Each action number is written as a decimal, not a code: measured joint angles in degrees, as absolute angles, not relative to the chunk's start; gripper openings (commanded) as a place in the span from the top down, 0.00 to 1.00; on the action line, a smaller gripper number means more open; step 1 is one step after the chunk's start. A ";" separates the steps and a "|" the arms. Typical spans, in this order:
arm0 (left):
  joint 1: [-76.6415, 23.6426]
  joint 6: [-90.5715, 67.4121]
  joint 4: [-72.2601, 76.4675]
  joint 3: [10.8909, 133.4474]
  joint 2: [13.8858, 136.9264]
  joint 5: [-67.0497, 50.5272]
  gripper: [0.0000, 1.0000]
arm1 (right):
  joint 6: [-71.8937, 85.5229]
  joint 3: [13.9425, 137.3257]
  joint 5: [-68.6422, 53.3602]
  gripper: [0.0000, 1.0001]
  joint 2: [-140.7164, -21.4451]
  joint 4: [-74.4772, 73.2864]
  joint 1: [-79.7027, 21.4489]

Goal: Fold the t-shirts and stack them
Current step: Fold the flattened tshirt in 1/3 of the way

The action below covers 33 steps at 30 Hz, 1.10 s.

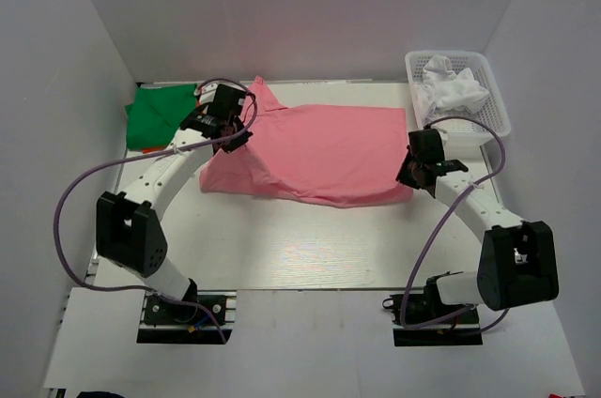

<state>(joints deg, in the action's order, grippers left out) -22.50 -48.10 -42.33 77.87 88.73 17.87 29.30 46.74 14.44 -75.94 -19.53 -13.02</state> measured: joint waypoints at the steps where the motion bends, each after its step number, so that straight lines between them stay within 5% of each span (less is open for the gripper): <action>1: -22.15 -47.77 -42.41 79.42 90.30 18.35 1.00 | 29.21 47.75 14.90 1.00 -76.84 -19.42 -12.86; 20: -12.78 -44.86 -44.21 95.98 110.85 20.71 1.00 | 28.93 61.95 19.62 1.00 -94.89 -17.93 -8.78; 22: -12.38 -43.86 -43.38 97.41 112.95 19.64 0.96 | 28.71 62.89 20.05 0.92 -96.27 -17.67 -8.69; 24: -12.34 -42.65 -42.83 99.33 115.79 18.59 0.65 | 28.14 63.88 20.69 0.83 -97.71 -17.34 -8.67; 25: -12.36 -42.15 -42.87 100.66 117.25 18.37 0.51 | 27.92 64.42 20.91 0.71 -98.43 -17.28 -8.67; 26: -12.38 -41.85 -42.85 102.50 119.15 18.24 0.21 | 27.77 65.08 21.08 0.67 -99.09 -17.17 -8.64; 27: -12.36 -41.23 -43.33 104.77 121.08 18.22 0.09 | 27.46 65.78 21.26 0.60 -99.68 -17.12 -8.64; 31: -12.32 -40.45 -44.62 113.12 126.65 18.68 0.00 | 26.46 67.42 21.69 0.37 -99.74 -16.91 -8.64; 33: -12.27 -39.94 -44.93 113.38 125.91 18.98 0.00 | 26.13 67.51 20.88 0.17 -99.07 -16.78 -8.64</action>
<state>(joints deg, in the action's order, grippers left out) -12.27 -39.94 -44.93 113.38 125.91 18.98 26.13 67.51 20.88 -99.07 -16.78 -8.64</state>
